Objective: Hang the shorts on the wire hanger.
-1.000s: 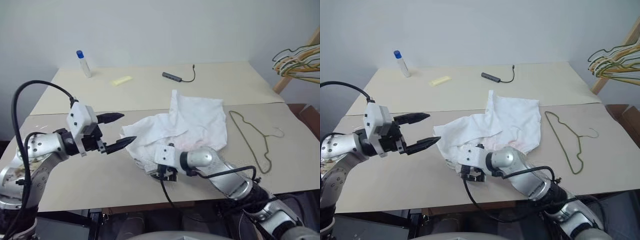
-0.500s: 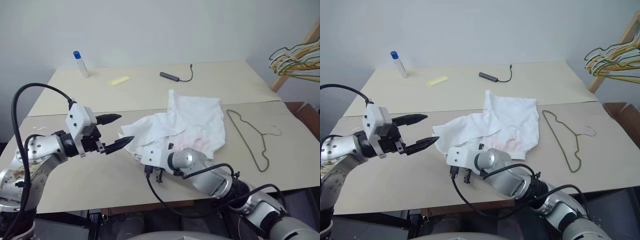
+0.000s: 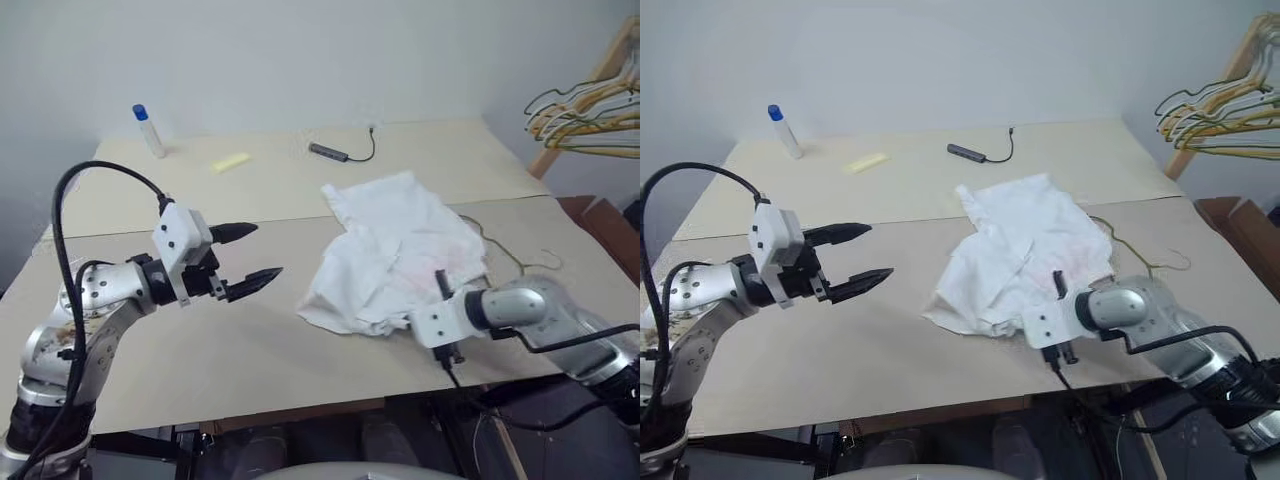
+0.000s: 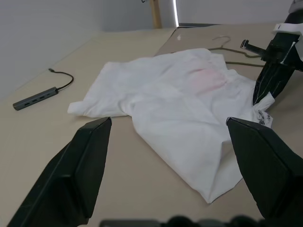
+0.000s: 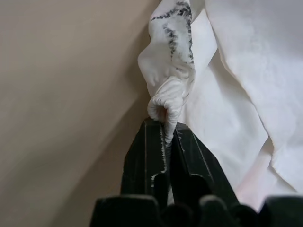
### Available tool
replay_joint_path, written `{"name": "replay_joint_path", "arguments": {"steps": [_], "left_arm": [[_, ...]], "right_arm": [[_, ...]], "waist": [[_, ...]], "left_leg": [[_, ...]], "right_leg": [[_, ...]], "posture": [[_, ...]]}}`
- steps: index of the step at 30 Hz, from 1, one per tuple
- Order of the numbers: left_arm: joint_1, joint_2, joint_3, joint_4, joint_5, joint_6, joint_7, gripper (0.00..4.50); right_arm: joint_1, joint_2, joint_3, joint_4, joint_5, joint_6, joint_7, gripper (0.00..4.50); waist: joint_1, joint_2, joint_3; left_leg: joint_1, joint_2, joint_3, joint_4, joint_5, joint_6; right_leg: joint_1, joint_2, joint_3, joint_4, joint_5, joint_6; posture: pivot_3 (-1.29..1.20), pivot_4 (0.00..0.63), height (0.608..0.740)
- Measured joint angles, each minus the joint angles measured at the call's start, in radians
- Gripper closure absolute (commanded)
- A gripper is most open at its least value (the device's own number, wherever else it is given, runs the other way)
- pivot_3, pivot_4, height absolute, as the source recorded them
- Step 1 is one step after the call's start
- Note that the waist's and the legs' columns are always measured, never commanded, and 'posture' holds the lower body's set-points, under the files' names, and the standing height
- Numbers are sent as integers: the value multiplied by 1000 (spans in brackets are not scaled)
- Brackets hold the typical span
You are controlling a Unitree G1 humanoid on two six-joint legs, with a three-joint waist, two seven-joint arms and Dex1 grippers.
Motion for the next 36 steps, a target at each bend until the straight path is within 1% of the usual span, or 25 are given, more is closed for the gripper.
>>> {"name": "replay_joint_path", "arguments": {"steps": [5,6,9,10,14,17,19,21,24,27,30,33,35,36], "left_arm": [[-17,-13,-40,11,13,-11,-19,286],[-26,-15,-64,21,26,-28,-34,286],[-81,-17,-141,65,80,-103,-101,286],[-110,-14,-178,93,113,-156,-144,286],[-199,-18,-284,203,210,-320,-278,286],[-314,-59,-364,310,265,-432,-380,286],[-366,-85,-415,363,306,-503,-434,286],[-395,-106,-482,422,382,-587,-466,286],[-408,-150,-577,520,508,-723,-474,286],[-438,-195,-622,575,584,-782,-458,286],[-498,-245,-654,624,697,-845,-394,286],[-507,-279,-685,646,783,-872,-334,895],[-501,-287,-698,647,816,-873,-309,1456],[-495,-283,-698,646,818,-874,-307,1870]], "right_arm": [[74,0,-54,-51,-8,21,23,1569],[96,0,-80,-80,8,40,27,1257],[137,-13,-148,-145,38,77,41,138],[153,-19,-179,-164,51,99,45,11],[170,-28,-246,-212,64,180,57,11],[157,20,-259,-255,63,249,44,11],[149,64,-251,-274,58,289,35,11],[146,98,-225,-282,41,326,24,11],[149,129,-205,-291,23,378,20,11],[150,140,-202,-306,13,411,19,11],[152,150,-192,-321,1,435,17,11],[152,164,-184,-329,-1,456,15,0],[152,167,-184,-337,-6,468,12,0],[152,167,-184,-339,-7,472,11,0]], "waist": [[-13,0,0],[-12,0,0],[-8,0,0],[-6,0,0],[-12,0,0],[-18,-1,-1],[-28,-1,-1],[-37,-1,-1],[-49,-1,-1],[-62,-1,-1],[-69,-1,-1],[-83,-1,-1],[-96,-1,-1],[-103,-1,-1]], "left_leg": [[-3,0,-4,0,0,0],[-3,0,-4,0,0,0],[-3,-1,-3,2,0,0],[-3,-1,-2,2,0,0],[-3,-1,-1,2,0,0],[-3,0,-1,2,0,0],[-4,-1,-1,2,0,0],[-4,-1,-1,2,0,1],[-4,-1,-4,2,0,1],[-5,-1,-6,3,0,1],[-4,-1,-6,3,0,1],[-4,-1,-7,3,-1,1],[-4,-1,-7,3,-1,2],[-4,-1,-7,3,-1,2]], "right_leg": [[-1,-1,1,0,0,-2],[-1,-2,0,0,0,-1],[0,-2,0,0,0,-1],[0,-2,-1,0,0,-1],[0,-1,-1,0,0,-1],[0,-1,-1,0,0,-1],[0,-1,-1,0,0,-1],[0,-1,-1,-1,0,-1],[0,-2,0,0,0,0],[0,-3,-1,0,-1,1],[0,-3,-1,0,-2,4],[0,-3,-1,0,-2,3],[0,-4,0,1,-2,3],[0,-4,0,1,-2,3]], "posture": [[-207,0,740],[-207,0,740],[-217,0,740],[-217,0,740],[-246,0,740],[-264,0,740],[-274,0,740],[-274,0,740],[-291,0,740],[-293,0,740],[-298,0,740],[-298,0,740],[-303,0,740],[-299,0,740]]}}
